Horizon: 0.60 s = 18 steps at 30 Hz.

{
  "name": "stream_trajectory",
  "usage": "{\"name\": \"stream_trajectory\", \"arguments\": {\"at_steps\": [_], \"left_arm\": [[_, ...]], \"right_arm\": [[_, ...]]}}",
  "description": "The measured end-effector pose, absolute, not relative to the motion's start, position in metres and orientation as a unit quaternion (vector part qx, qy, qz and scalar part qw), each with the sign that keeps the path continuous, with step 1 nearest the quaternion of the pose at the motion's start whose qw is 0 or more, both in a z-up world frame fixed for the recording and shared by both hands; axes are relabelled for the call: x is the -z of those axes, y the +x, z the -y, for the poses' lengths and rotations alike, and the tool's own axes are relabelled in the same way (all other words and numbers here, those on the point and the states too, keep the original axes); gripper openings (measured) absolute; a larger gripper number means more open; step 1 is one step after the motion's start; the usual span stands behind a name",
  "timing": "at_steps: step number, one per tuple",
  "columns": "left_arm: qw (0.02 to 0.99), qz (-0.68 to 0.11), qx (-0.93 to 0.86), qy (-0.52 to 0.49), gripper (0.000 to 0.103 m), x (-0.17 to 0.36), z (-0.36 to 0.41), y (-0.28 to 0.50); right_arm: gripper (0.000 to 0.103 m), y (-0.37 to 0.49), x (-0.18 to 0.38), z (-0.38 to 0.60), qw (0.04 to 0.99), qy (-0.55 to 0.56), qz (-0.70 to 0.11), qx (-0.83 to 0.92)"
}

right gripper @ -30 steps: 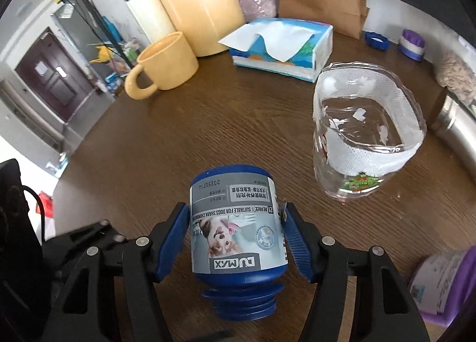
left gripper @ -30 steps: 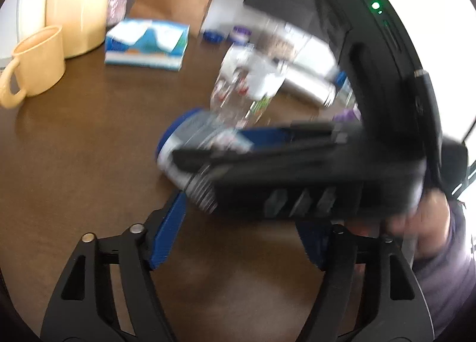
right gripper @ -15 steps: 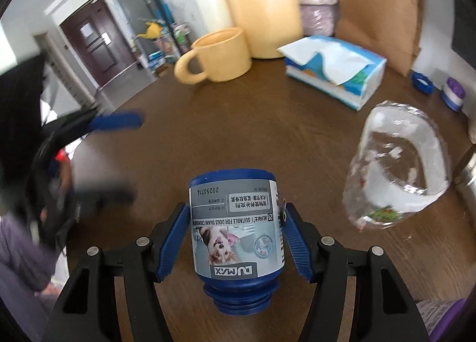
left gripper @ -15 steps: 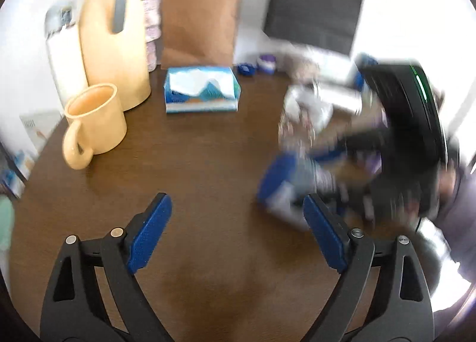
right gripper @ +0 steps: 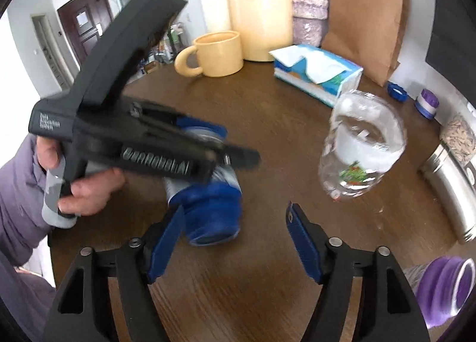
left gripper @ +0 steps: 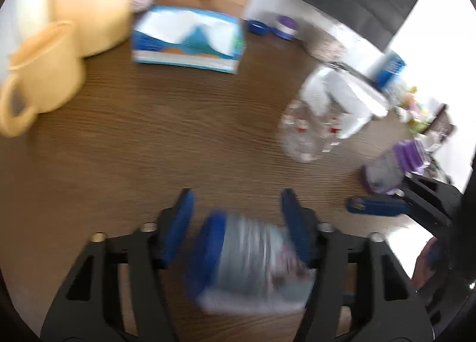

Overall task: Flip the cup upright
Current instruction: 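Lift the jar with the right tool while the left tool closes on its body, then rotate the jar in the left tool until the blue cap points up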

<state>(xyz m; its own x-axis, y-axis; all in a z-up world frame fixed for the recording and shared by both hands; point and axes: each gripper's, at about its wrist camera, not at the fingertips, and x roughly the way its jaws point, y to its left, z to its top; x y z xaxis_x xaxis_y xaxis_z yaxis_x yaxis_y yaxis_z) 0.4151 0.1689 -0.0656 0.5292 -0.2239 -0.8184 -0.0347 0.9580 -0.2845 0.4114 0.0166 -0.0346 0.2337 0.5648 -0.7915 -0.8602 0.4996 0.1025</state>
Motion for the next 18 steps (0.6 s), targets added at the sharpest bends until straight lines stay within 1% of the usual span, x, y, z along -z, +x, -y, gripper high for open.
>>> {"name": "stream_trajectory", "arguments": {"at_steps": [3, 5, 8, 13, 15, 17, 18], "left_arm": [[0.859, -0.486, 0.006, -0.160, 0.048, 0.072, -0.184, 0.408], [0.856, -0.486, -0.005, -0.175, 0.048, 0.074, -0.194, 0.404], [0.858, -0.478, -0.005, -0.186, 0.049, 0.071, -0.202, 0.397], [0.875, -0.465, -0.022, -0.132, 0.049, 0.062, -0.208, 0.375], [0.876, -0.468, -0.024, -0.117, 0.051, 0.063, -0.207, 0.368], [0.875, -0.469, -0.034, -0.114, 0.061, 0.061, -0.209, 0.359], [0.878, -0.464, -0.035, -0.114, 0.062, 0.058, -0.210, 0.354]], "right_arm": [[0.077, 0.406, 0.038, -0.020, 0.765, -0.173, -0.406, -0.469], [0.077, 0.403, 0.039, -0.029, 0.759, -0.165, -0.401, -0.485], [0.078, 0.397, 0.040, -0.040, 0.760, -0.180, -0.390, -0.487], [0.078, 0.404, 0.040, -0.035, 0.785, -0.187, -0.383, -0.449], [0.078, 0.410, 0.041, -0.031, 0.790, -0.175, -0.389, -0.441], [0.078, 0.413, 0.041, -0.030, 0.789, -0.161, -0.394, -0.443], [0.078, 0.414, 0.042, -0.031, 0.789, -0.158, -0.395, -0.443]]}}
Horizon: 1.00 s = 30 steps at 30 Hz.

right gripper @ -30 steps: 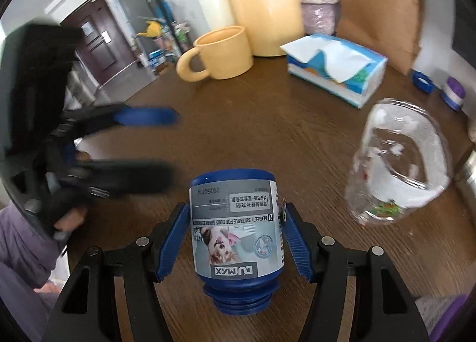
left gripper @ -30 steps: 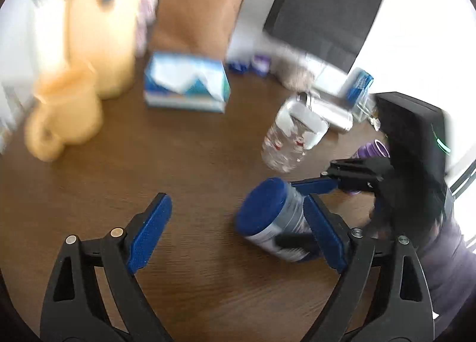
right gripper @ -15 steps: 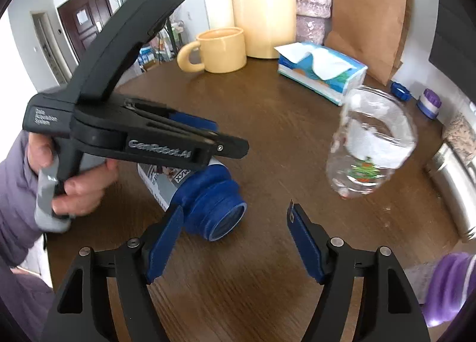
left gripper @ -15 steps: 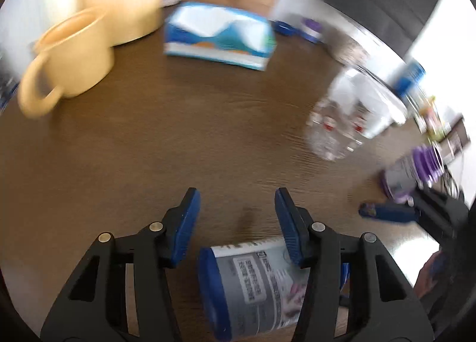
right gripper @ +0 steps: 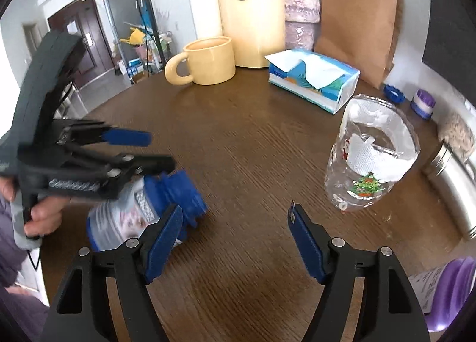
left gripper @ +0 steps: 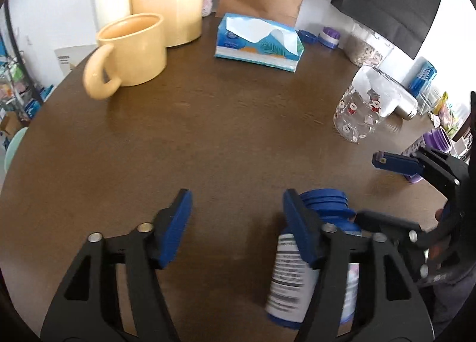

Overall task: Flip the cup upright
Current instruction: 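Rotate the jar in the left tool until the blue cap points up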

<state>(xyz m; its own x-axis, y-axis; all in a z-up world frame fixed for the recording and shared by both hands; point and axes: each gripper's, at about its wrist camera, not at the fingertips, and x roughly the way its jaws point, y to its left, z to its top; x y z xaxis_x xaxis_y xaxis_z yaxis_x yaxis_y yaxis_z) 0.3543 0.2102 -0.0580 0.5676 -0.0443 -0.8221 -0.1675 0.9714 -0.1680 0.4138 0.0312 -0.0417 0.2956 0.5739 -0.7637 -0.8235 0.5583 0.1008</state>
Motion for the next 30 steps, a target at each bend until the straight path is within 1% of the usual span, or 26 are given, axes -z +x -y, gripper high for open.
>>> {"name": "stream_trajectory", "arguments": {"at_steps": [1, 2, 4, 6, 7, 9, 10, 11, 12, 13, 14, 18, 21, 26, 28, 30], "left_arm": [[0.885, -0.450, -0.030, -0.120, 0.067, 0.052, -0.212, 0.347], [0.889, -0.440, -0.024, -0.126, 0.080, 0.048, -0.215, 0.341], [0.899, -0.412, -0.008, -0.149, 0.090, 0.035, -0.221, 0.324], [0.903, -0.398, 0.035, -0.159, 0.091, 0.026, -0.216, 0.313], [0.901, -0.403, 0.050, -0.154, 0.093, 0.026, -0.209, 0.313], [0.893, -0.427, 0.055, -0.131, 0.093, 0.033, -0.195, 0.317], [0.886, -0.446, 0.058, -0.114, 0.093, 0.042, -0.186, 0.325], [0.879, -0.461, 0.059, -0.105, 0.089, 0.051, -0.180, 0.333], [0.871, -0.477, 0.061, -0.104, 0.082, 0.060, -0.177, 0.341], [0.860, -0.497, 0.061, -0.102, 0.061, 0.069, -0.175, 0.349], [0.851, -0.510, 0.067, -0.104, 0.060, 0.076, -0.173, 0.356], [0.849, -0.510, 0.061, -0.123, 0.060, 0.076, -0.174, 0.361], [0.875, -0.463, 0.044, -0.137, 0.060, 0.061, -0.178, 0.361], [0.933, -0.350, -0.002, -0.087, 0.060, 0.015, -0.164, 0.370], [0.952, -0.297, -0.020, -0.075, 0.060, 0.005, -0.165, 0.383], [0.960, -0.268, -0.015, -0.085, 0.060, 0.000, -0.168, 0.395]], "right_arm": [[0.078, 0.414, 0.042, -0.032, 0.790, -0.158, -0.395, -0.441], [0.078, 0.412, 0.042, -0.033, 0.791, -0.159, -0.395, -0.440], [0.078, 0.409, 0.042, -0.035, 0.790, -0.160, -0.395, -0.441], [0.078, 0.408, 0.040, -0.035, 0.788, -0.159, -0.395, -0.444], [0.078, 0.408, 0.039, -0.035, 0.788, -0.157, -0.395, -0.445], [0.078, 0.412, 0.036, -0.033, 0.786, -0.147, -0.399, -0.448], [0.078, 0.414, 0.035, -0.032, 0.786, -0.142, -0.402, -0.448], [0.078, 0.417, 0.035, -0.030, 0.786, -0.138, -0.407, -0.445], [0.078, 0.422, 0.034, -0.030, 0.785, -0.135, -0.415, -0.440], [0.078, 0.426, 0.033, -0.029, 0.784, -0.133, -0.420, -0.438], [0.078, 0.430, 0.032, -0.029, 0.781, -0.133, -0.426, -0.437], [0.078, 0.445, 0.020, -0.029, 0.771, -0.115, -0.441, -0.445], [0.078, 0.458, 0.007, -0.032, 0.757, -0.101, -0.446, -0.466], [0.078, 0.480, -0.019, -0.043, 0.750, -0.082, -0.444, -0.483], [0.078, 0.497, -0.032, -0.044, 0.745, -0.060, -0.452, -0.486], [0.078, 0.515, -0.042, -0.042, 0.733, -0.024, -0.463, -0.497]]}}
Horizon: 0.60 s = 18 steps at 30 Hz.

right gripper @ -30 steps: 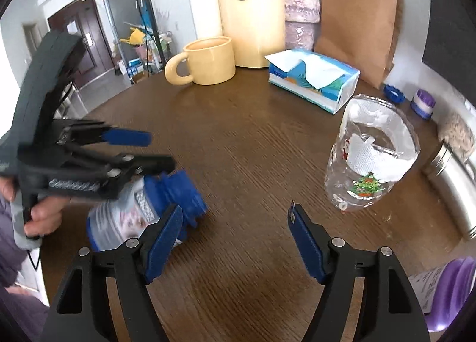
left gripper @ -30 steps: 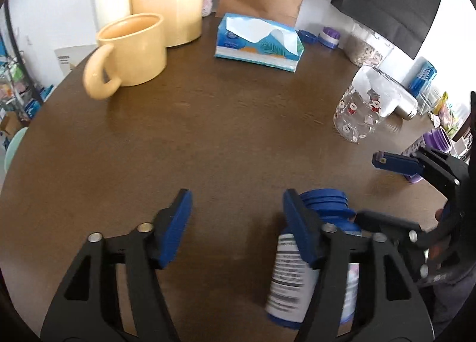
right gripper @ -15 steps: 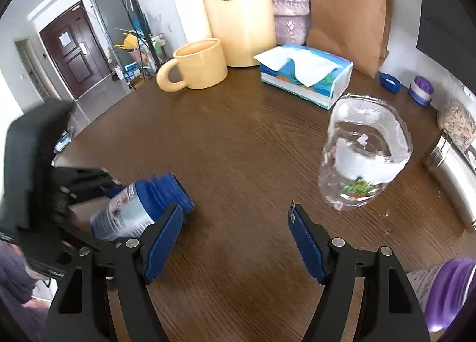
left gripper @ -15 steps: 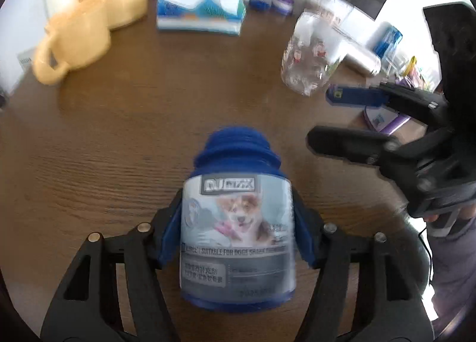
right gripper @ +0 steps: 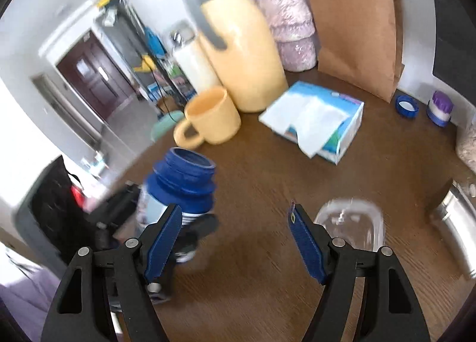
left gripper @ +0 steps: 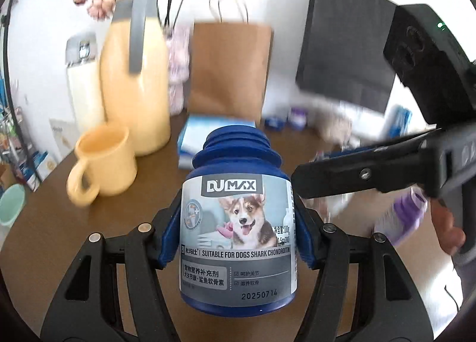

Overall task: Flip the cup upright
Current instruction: 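Rotate the jar in the left tool until the blue cap points up, then grasp the upright jar with the right tool while the left tool releases it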

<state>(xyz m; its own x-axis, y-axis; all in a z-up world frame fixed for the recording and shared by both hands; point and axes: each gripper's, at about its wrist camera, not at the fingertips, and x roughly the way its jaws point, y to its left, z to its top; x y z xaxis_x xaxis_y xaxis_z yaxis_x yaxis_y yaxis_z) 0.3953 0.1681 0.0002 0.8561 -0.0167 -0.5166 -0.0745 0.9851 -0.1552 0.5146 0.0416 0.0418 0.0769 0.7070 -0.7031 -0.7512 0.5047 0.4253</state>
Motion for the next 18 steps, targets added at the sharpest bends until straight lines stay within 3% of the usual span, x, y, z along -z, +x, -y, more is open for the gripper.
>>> {"name": "stream_trajectory", "arguments": {"at_steps": [9, 12, 18], "left_arm": [[0.972, -0.219, 0.045, -0.070, 0.060, -0.018, -0.136, 0.455], [0.971, -0.219, 0.049, -0.076, 0.060, -0.020, -0.130, 0.466], [0.963, -0.247, 0.062, -0.085, 0.063, -0.014, -0.126, 0.476]], "right_arm": [[0.080, 0.564, -0.048, -0.042, 0.693, 0.026, -0.483, -0.535], [0.070, 0.572, -0.044, -0.040, 0.695, 0.039, -0.474, -0.539], [0.070, 0.572, -0.043, -0.042, 0.747, -0.030, -0.427, -0.509]]}}
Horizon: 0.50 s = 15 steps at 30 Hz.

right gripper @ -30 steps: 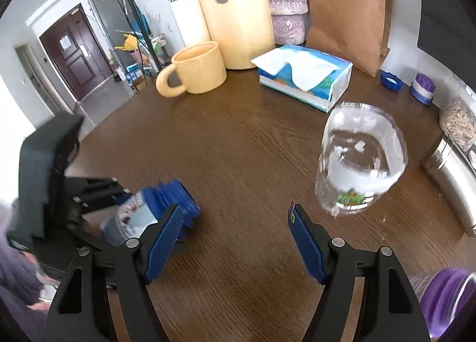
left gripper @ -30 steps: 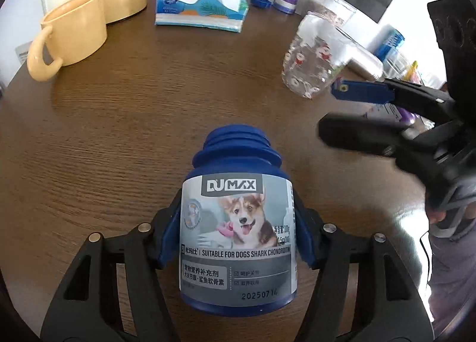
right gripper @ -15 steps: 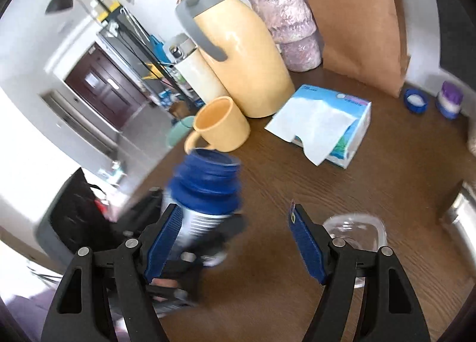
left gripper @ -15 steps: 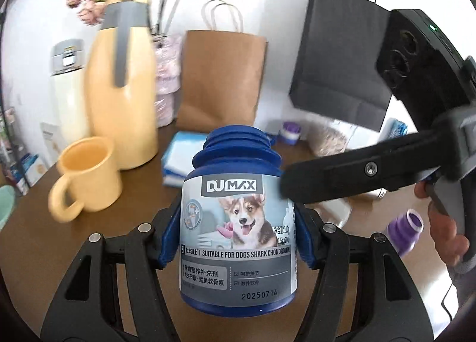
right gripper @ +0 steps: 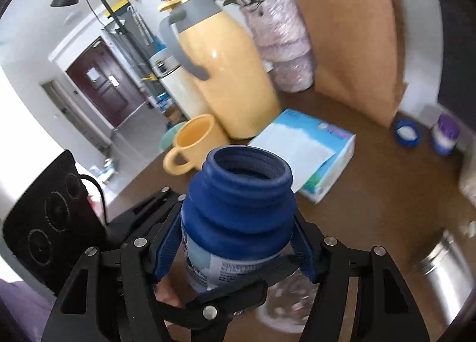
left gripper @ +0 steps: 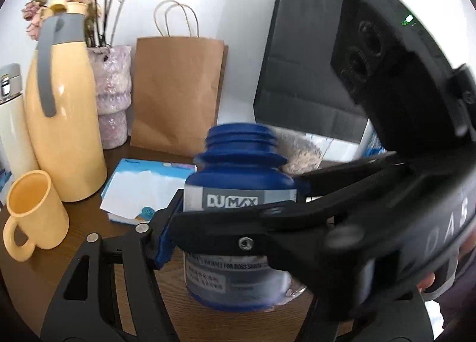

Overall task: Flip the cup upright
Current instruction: 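Grasp the upright jar with the right tool while the left tool releases it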

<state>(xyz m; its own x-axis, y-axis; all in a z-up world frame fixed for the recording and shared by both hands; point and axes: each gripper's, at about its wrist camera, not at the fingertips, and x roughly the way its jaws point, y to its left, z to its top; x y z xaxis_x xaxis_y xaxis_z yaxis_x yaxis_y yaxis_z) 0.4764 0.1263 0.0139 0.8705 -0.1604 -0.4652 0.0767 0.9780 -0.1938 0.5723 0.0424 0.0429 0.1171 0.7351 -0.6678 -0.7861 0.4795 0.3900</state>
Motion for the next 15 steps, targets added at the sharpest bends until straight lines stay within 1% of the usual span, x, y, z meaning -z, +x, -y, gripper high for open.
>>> {"name": "stream_trajectory", "arguments": {"at_steps": [5, 8, 12, 13, 14, 15], "left_arm": [[0.959, -0.259, 0.072, -0.084, 0.064, -0.030, -0.109, 0.503], [0.953, -0.280, 0.093, -0.069, 0.066, -0.042, -0.094, 0.523], [0.955, -0.268, 0.126, -0.031, 0.068, -0.048, -0.069, 0.543], [0.953, -0.271, 0.134, -0.027, 0.072, -0.047, -0.064, 0.548], [0.952, -0.275, 0.131, -0.030, 0.078, -0.044, -0.062, 0.552], [0.953, -0.275, 0.125, -0.031, 0.081, -0.041, -0.061, 0.554]], "right_arm": [[0.070, 0.589, -0.050, -0.021, 0.802, -0.021, -0.378, -0.462], [0.070, 0.607, -0.054, 0.006, 0.816, 0.034, -0.370, -0.443], [0.070, 0.622, -0.056, 0.038, 0.835, 0.080, -0.358, -0.410], [0.069, 0.624, -0.054, 0.043, 0.838, 0.089, -0.358, -0.401], [0.069, 0.626, -0.052, 0.050, 0.844, 0.097, -0.357, -0.389], [0.068, 0.626, -0.050, 0.053, 0.849, 0.100, -0.355, -0.378]]}}
